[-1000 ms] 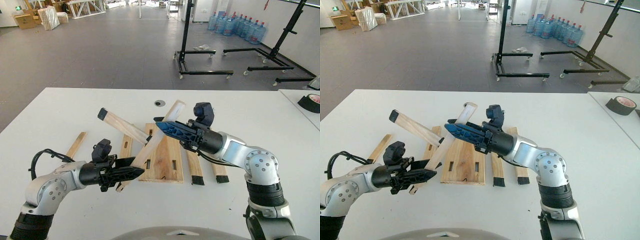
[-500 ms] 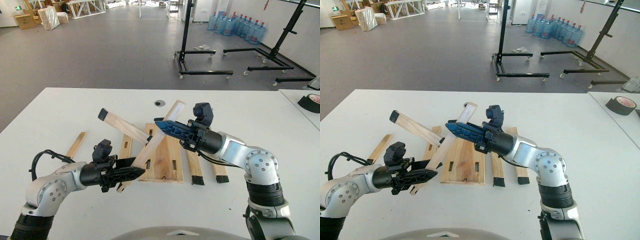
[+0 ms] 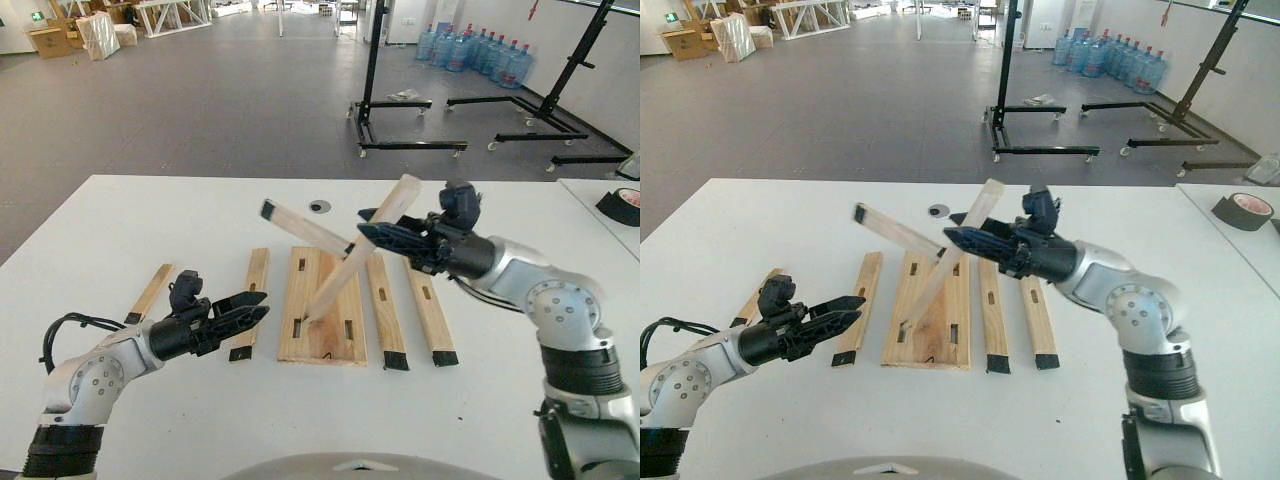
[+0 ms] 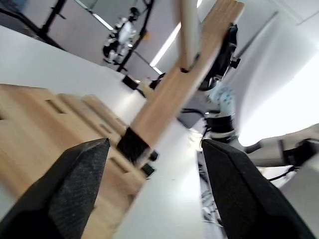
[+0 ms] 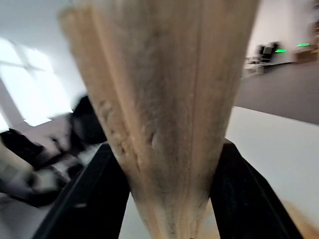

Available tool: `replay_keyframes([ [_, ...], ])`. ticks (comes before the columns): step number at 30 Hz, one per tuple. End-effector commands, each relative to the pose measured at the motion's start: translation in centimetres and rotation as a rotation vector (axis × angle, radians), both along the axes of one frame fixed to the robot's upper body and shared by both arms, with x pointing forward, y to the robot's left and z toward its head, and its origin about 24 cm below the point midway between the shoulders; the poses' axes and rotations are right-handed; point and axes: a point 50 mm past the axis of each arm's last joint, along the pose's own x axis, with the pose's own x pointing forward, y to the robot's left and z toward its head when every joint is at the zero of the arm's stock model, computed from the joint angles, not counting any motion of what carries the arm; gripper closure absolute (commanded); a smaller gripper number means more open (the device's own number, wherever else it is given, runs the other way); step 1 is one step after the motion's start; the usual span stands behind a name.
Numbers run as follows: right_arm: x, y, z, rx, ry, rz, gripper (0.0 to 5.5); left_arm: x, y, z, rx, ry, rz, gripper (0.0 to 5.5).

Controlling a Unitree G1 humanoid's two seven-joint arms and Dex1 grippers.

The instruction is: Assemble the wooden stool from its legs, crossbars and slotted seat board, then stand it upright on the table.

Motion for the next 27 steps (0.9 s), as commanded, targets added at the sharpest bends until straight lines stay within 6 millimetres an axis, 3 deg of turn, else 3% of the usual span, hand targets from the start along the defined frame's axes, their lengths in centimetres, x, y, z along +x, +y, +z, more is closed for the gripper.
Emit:
replay_keyframes([
  [1, 3.3, -1.3, 1.1, -0.127, -0.219, -0.179, 3.46, 0.5, 0.1, 0.0, 0.036, -0.032, 0.035, 2.15],
  [4, 5.6, 0.2, 0.2, -0.255, -0.381, -0.23, 3.46, 0.2, -1.0, 0.2, 0.021, -0.063, 0.002, 2.15],
  [8, 7.1, 1.3, -1.4, -0.341, -0.477, -0.215, 3.46, 0.5, -2.0, 0.8, 0.001, -0.09, -0.011, 2.15],
  [17, 6.5, 1.6, -3.9, -0.365, -0.454, -0.056, 3.46, 0.6, -2.1, 0.6, 0.016, -0.086, 0.006, 2.15],
  [27, 5.8, 1.0, -0.4, -0.34, -0.596, -0.073, 3.46, 0.5, -2.3, 0.2, 0.014, -0.087, 0.023, 2.15],
])
